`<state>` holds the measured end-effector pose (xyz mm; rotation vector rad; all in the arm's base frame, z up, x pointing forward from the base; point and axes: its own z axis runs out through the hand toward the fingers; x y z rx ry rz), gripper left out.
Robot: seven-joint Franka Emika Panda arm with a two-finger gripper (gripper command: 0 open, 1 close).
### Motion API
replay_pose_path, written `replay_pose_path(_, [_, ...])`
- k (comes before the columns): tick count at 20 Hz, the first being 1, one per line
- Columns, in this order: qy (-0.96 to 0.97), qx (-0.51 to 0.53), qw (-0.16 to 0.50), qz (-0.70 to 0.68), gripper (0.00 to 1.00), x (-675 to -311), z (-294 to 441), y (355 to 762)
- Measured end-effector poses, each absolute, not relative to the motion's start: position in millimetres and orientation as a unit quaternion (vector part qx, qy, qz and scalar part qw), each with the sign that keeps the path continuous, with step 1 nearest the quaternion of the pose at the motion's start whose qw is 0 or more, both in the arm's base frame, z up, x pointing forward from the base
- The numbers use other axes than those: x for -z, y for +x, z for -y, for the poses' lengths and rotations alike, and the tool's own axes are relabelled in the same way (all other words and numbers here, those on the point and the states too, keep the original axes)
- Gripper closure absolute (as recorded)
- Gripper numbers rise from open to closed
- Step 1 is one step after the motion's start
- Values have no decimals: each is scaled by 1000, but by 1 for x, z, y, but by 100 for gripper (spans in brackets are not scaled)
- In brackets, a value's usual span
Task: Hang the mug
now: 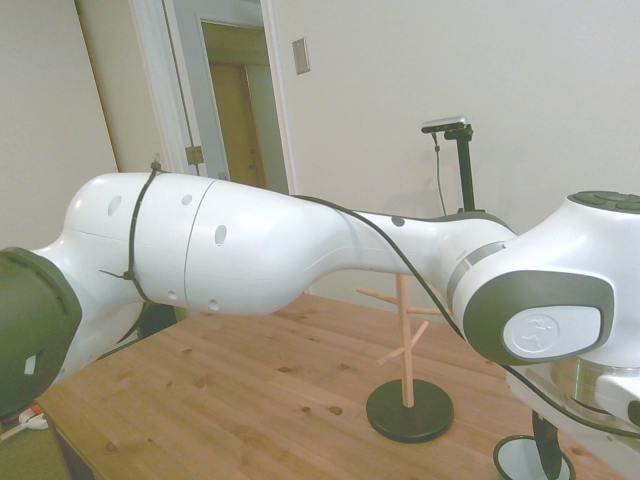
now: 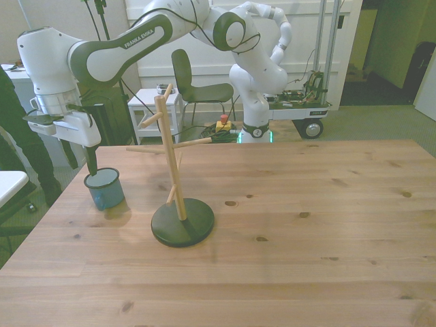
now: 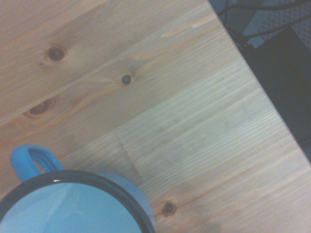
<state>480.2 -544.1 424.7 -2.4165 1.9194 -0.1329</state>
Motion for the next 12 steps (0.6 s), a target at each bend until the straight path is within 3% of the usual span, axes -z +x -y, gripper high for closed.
replay_pose_path(6, [-784,36,27,-619,0,-412,539,489])
replay_pose_path(7, [-784,36,26,-619,100,-411,539,490])
replay_pose_path(12, [-786,34,25,-617,100,-407,536,493])
